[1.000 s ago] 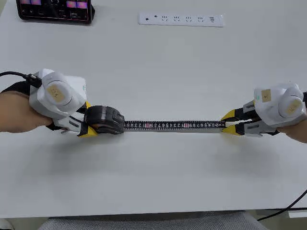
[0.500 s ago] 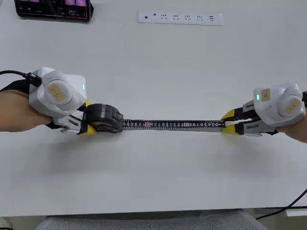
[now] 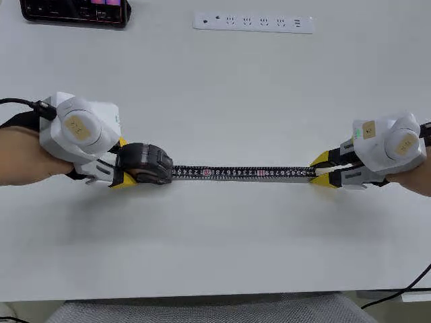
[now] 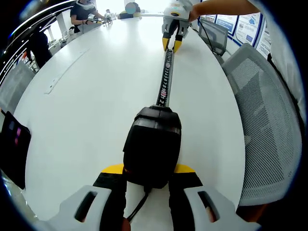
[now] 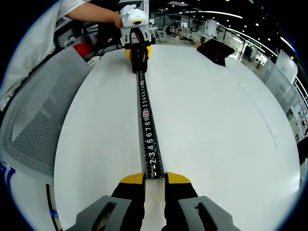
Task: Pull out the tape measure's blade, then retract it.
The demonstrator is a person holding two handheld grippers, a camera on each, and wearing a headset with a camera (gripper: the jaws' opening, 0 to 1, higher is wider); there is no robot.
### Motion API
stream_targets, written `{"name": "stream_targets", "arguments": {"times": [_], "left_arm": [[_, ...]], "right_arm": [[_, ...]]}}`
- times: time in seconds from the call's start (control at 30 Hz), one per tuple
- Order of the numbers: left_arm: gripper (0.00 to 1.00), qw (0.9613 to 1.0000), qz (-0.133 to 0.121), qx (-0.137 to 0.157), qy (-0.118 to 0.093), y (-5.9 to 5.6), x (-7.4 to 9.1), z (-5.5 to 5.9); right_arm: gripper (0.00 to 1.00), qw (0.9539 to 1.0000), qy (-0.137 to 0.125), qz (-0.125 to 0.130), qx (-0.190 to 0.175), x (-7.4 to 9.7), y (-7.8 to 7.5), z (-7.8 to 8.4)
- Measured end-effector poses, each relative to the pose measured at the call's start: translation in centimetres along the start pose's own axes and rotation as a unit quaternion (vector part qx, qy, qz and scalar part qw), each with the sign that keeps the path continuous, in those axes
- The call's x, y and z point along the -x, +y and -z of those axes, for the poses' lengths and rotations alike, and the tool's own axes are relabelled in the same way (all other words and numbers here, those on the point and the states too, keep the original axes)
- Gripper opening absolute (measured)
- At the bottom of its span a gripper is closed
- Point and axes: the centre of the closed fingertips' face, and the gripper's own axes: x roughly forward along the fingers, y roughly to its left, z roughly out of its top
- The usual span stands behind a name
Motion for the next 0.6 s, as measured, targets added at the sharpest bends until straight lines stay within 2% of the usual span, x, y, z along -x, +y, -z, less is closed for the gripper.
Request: {"name": "stream_targets", "arguments": {"times": [0.17, 0.3, 0.6], "left_arm": [[0.3, 1.0, -0.001, 0.002, -0.003, -0.03, -0.06, -0.14], [0.48, 1.0, -0.005, 0.006, -0.002, 0.0, -0.26, -0.31], [0.47, 0.9999, -0.002, 0.008, -0.006, -0.13, -0.17, -0.49]], "right_arm": [[0.14, 1.0, 0.007, 0.0, -0.003, 0.05, 0.0, 0.05], [0.24, 0.9997, 0.011, 0.006, -0.021, 0.09, -0.16, 0.11], [0.26, 0.9995, 0.008, 0.01, -0.028, 0.33, -0.05, -0.01]]}}
